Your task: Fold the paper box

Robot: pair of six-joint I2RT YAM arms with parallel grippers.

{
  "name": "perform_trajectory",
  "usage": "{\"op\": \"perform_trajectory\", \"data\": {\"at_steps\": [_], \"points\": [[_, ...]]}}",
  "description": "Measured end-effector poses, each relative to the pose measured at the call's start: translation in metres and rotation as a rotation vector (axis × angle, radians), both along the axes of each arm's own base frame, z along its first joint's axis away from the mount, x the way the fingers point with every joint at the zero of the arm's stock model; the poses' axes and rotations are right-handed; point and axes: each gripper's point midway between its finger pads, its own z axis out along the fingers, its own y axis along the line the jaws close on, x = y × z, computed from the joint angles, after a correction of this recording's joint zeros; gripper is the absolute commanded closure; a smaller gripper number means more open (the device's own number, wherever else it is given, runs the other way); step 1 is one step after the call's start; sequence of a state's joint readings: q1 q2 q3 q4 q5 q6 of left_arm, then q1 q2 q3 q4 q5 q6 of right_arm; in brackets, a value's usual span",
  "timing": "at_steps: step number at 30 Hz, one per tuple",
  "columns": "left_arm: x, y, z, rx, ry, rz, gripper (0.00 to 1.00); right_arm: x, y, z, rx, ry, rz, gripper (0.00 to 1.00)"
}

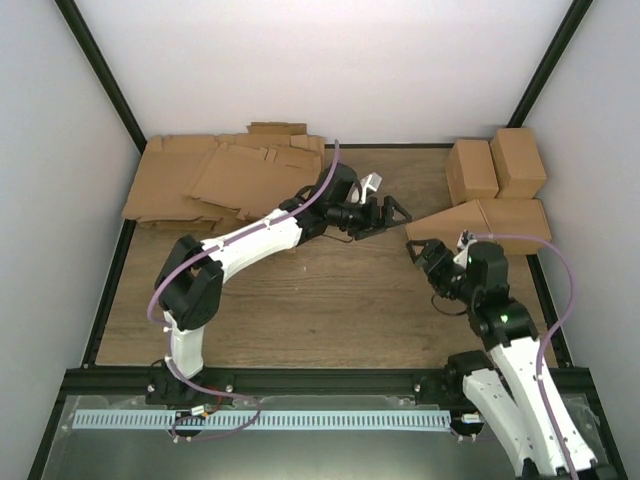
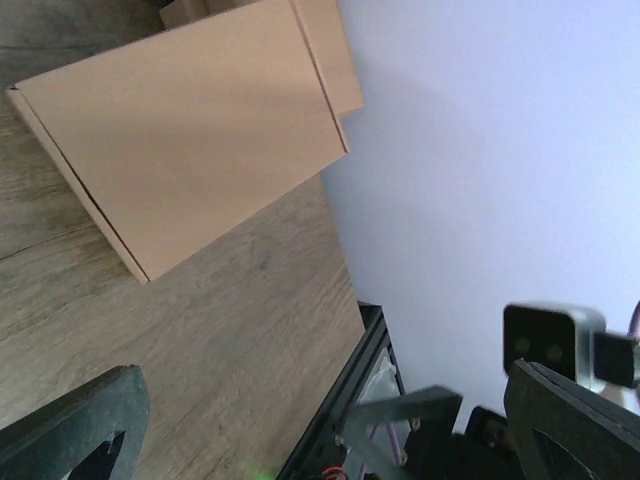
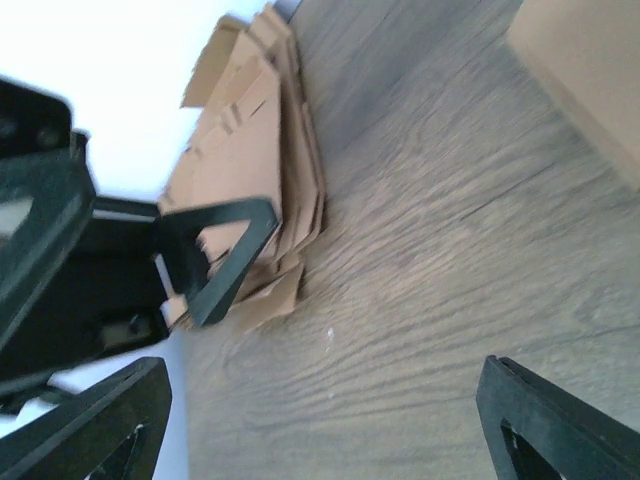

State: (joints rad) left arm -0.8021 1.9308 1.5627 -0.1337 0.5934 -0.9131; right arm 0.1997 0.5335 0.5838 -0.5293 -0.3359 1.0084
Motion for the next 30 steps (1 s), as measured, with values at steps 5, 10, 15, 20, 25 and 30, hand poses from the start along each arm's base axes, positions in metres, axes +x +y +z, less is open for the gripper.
{"op": "perform_trajectory", "data": {"at_steps": [5, 10, 15, 20, 25, 30], "points": [[0.004, 0.000, -0.005, 0.017, -0.017, 0.013, 0.05, 0.042, -0.015, 0.004, -0.151, 0.045, -0.078, 0.09], [0.012, -0.006, -0.063, 0.097, 0.009, 0.004, 0.11, 0.066, -0.042, -0.032, -0.279, 0.101, -0.135, 0.09], [0.007, -0.011, -0.147, 0.160, 0.121, -0.036, 0.16, 0.060, -0.081, -0.084, -0.273, 0.163, -0.206, 0.10], [0.012, -0.026, -0.170, 0.128, 0.156, -0.072, 0.35, 0.040, -0.071, -0.130, -0.210, 0.179, -0.143, 0.14], [0.025, -0.053, -0.169, 0.037, 0.154, -0.100, 0.44, 0.038, -0.064, -0.146, -0.163, 0.114, -0.130, 0.19], [0.028, -0.063, -0.182, -0.009, 0.197, -0.110, 0.63, 0.050, -0.066, -0.146, -0.144, 0.062, -0.156, 0.22]]}}
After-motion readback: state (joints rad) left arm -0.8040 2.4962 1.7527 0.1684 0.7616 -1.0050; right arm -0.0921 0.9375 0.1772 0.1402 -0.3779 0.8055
